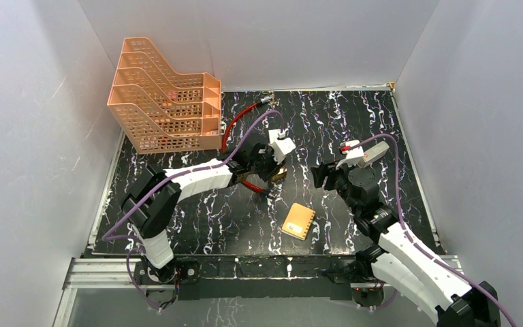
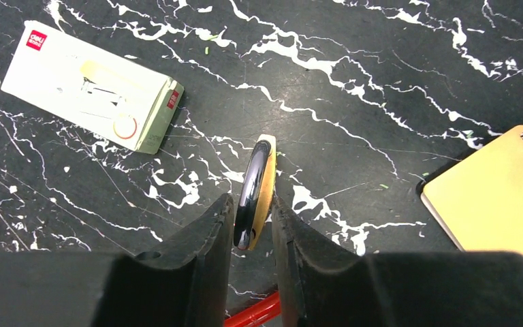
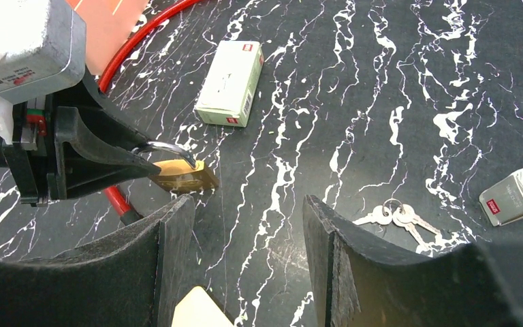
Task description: Unlock with the key
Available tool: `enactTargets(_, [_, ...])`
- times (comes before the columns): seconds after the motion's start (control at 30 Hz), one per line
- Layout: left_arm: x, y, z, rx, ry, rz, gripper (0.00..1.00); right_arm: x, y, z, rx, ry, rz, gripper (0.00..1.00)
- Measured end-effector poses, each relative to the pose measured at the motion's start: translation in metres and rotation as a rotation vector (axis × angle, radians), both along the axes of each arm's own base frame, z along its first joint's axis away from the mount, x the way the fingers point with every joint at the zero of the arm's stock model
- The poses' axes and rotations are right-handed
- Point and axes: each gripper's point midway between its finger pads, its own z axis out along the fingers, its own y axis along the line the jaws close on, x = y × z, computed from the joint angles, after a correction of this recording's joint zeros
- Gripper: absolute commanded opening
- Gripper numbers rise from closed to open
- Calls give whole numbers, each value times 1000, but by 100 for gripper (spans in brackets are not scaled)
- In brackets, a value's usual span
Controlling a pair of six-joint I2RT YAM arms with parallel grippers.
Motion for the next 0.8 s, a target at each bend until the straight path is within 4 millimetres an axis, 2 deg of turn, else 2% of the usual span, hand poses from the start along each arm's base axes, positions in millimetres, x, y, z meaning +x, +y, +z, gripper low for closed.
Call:
enactTargets(0.1, [-2,-1,2,-9,6,0,34,-3,-2,2,0,-2,0,68])
enactTargets(0.2, [-4,1,5,-12,1,0,52,-4,-3,3,1,-5,-2,68])
enactTargets(0.23, [-4,1,8,-15,-3,-1,61,-4,-3,4,1,-6,-3,68])
enactTargets(0.27, [-5,2,11,-19,-7,1,75,-4,-4,4,-1,-3,-5,68])
enactTargets(0.3, [-4,3,16,-23,-17,4,93,-5,-5,4,-3,1,-8,69])
enactTargets(0.33, [-4,4,25,-35,-31,14,98,-5,-5,4,-6,5,-11,69])
enactTargets(0.43, [-2,10,55,-67,-92,36,98,-2,-7,9,-6,33,-38,69])
enactTargets(0.57, [-2,24,115,-149,-194,94,98,11,-13,12,-11,124,-139,67])
enactTargets(0.7, [-12,53,179,-270,-248,224,98,25,-21,-3,-33,242,-250,61])
enactTargets(0.8, [-27,76,207,-353,-235,315,98,32,-32,-23,-38,318,-324,56])
